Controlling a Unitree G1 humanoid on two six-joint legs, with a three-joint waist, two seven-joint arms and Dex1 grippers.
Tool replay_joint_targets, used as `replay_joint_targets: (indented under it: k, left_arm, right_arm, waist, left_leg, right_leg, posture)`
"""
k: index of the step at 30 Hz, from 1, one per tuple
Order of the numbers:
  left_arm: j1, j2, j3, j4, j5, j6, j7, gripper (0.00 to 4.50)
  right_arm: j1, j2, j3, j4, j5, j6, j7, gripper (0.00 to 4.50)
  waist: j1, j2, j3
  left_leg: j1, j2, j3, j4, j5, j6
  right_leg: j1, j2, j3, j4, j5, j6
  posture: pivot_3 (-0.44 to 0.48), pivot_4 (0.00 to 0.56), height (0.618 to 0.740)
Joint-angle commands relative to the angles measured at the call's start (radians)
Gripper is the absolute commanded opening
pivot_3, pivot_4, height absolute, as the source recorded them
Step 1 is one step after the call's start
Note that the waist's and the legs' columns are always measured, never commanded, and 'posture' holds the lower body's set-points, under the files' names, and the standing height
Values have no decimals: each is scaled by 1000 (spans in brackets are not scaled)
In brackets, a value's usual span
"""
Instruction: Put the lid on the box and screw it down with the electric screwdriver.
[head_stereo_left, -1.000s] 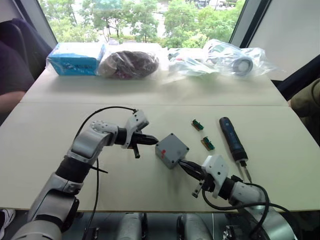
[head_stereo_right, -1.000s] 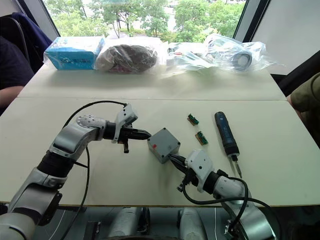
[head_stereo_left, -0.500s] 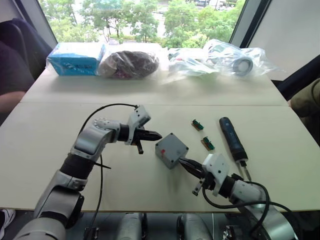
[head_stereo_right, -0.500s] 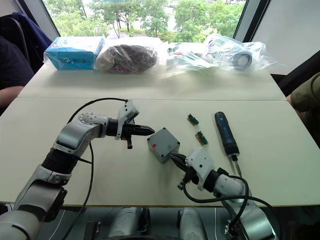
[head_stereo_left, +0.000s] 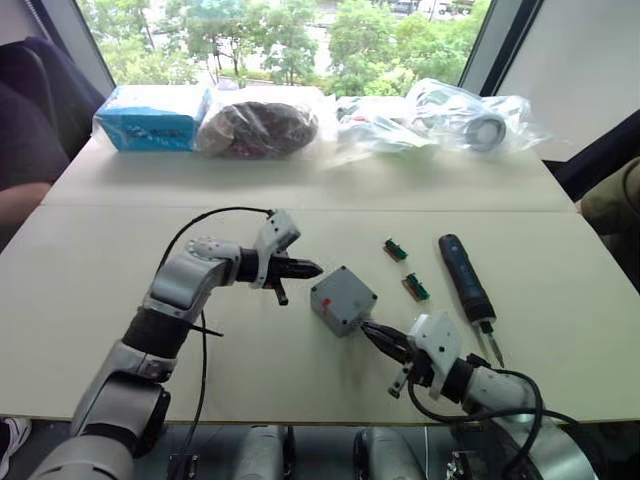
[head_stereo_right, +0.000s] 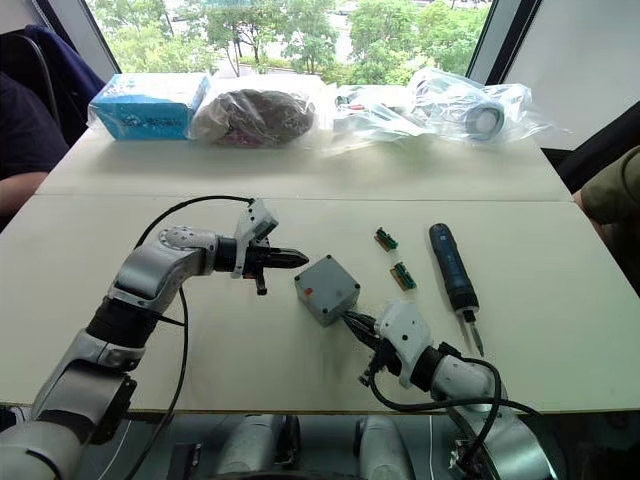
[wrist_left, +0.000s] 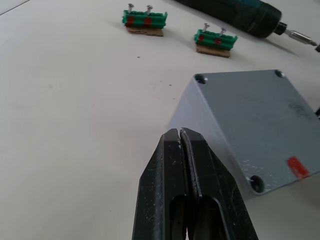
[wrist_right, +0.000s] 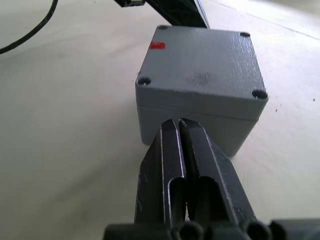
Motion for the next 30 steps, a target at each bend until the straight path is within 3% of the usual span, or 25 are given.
replay_joint_targets:
  k: [1, 7, 16, 30]
  left_arm:
    - [-13, -4, -18, 5, 25, -43, -12, 0]
    - [38, -13, -77, -51, 37, -28, -39, 0]
    - [125, 27, -47, -204, 4, 71, -23, 0]
    - [170, 28, -23, -285, -21, 143, 8, 0]
  right_arm:
    - [-21, -5, -6, -6, -8, -5, -1, 71]
    - [-103, -1, 26, 79, -60, -12, -8, 71]
    - [-230, 3, 27, 192, -94, -40, 17, 71]
    - [-252, 5, 33, 222, -95, -58, 45, 71]
  waist:
    - [0, 0, 0]
    - [0, 0, 0]
    - [0, 0, 0]
    - [0, 0, 0]
  left_leg:
    - [0, 0, 0, 0, 0, 0]
    - [0, 0, 0, 0, 0, 0]
    - [0, 0, 0, 0, 0, 0]
    - [0, 0, 0, 0, 0, -1]
  right_leg:
    - [0, 0, 0, 0, 0, 0]
    - [0, 0, 0, 0, 0, 0]
    - [0, 0, 0, 1, 0, 0]
    - [0, 0, 0, 1, 0, 0]
  posture:
    - [0, 150, 740]
    - [0, 150, 740]
    - [0, 150, 740]
    - [0, 150, 740]
